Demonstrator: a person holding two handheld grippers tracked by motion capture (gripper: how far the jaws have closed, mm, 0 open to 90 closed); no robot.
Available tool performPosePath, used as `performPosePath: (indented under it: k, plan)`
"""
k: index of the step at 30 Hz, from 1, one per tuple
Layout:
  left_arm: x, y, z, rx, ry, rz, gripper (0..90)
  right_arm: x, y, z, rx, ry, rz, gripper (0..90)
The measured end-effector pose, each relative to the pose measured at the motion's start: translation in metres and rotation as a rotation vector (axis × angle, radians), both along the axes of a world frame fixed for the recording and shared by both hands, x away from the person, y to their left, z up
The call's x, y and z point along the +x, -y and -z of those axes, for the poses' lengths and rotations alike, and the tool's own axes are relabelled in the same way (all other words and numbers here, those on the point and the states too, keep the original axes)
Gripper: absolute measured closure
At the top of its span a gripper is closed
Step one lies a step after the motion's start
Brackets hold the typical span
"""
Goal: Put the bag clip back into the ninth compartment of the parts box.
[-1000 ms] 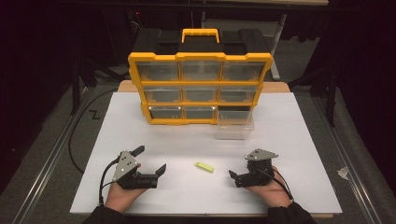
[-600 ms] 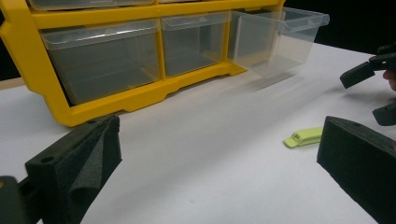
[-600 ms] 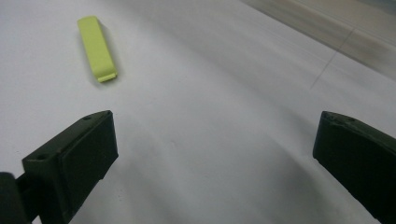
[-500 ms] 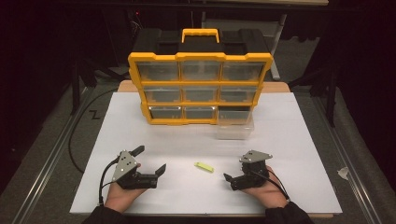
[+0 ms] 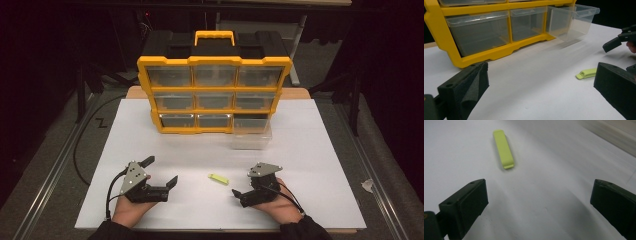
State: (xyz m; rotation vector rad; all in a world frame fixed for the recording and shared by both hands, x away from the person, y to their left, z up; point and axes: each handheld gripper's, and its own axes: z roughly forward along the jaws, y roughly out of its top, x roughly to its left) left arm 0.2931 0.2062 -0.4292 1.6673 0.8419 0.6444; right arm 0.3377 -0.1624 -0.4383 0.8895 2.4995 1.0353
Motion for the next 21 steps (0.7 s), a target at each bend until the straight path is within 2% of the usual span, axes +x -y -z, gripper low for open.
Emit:
performPosePath:
  k: [10,21]
  plan:
    - [-0.001,-0.001,-0.001,-0.007,0.001,-0.001,0.2,0.008,-0.01,-0.006,0.004,-0.016,-0.064,14.6]
    - [0.0,-0.001,-0.001,-0.009,0.003,0.001,0.2,0.018,-0.028,-0.017,-0.03,-0.039,-0.145,28.8]
